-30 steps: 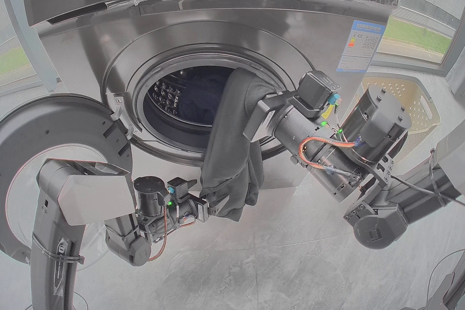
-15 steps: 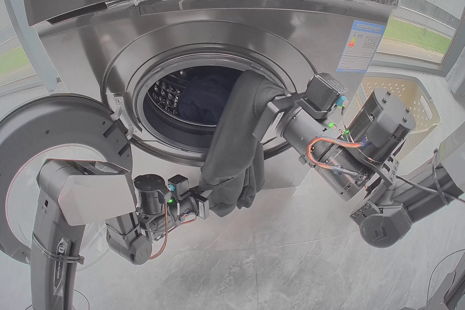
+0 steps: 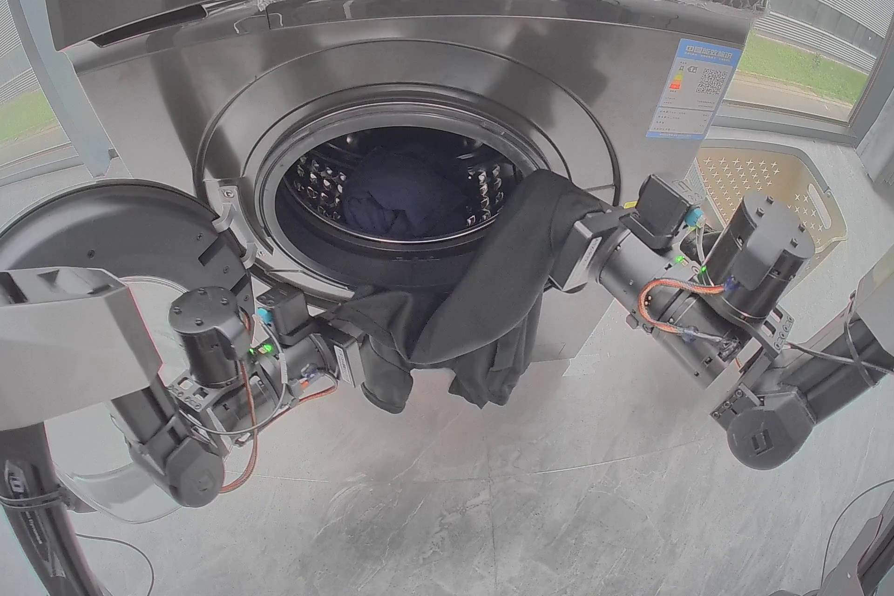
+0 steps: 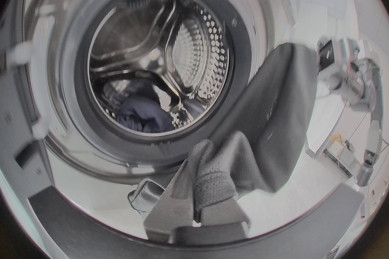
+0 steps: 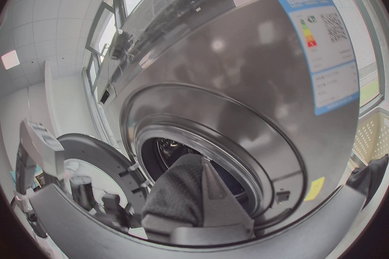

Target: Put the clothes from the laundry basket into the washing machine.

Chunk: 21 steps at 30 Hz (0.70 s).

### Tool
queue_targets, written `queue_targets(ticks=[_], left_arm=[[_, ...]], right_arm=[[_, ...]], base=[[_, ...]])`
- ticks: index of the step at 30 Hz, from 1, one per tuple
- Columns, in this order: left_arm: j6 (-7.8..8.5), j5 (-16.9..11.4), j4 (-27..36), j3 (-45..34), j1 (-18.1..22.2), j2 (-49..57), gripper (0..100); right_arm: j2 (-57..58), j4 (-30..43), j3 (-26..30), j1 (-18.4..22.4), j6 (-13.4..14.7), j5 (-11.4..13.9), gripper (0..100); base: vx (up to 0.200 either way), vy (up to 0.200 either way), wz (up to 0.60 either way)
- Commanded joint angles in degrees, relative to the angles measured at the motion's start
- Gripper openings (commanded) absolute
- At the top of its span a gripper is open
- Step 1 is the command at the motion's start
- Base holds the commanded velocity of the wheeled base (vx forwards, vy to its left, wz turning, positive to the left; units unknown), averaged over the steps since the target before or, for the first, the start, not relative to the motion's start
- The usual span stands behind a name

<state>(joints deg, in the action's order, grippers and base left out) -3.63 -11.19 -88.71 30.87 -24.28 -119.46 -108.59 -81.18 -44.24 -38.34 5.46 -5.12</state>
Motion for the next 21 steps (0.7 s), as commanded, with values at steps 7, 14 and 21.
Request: queue_targets(ticks=[7,14,21], left_arm=[[0.03,0.3,0.0,-5.0,-0.1,15.0,0],[0.21,0.3,0.0,-5.1,-0.6,14.5,0],[0.12,0.4,0.0,-4.3,-1.5,14.3,0]], right_arm=[[-0.5,0.5,7.9,5.9,1.3,-1.6,0],[-1.8,0.0,9.6,5.4,1.4,-1.6,0],[-6.2,0.9,11.8,4.9,1.4,-1.7,100]], base=[[0.000,0.000,0.00],[0.000,0.000,0.00],[0.000,0.000,0.00]])
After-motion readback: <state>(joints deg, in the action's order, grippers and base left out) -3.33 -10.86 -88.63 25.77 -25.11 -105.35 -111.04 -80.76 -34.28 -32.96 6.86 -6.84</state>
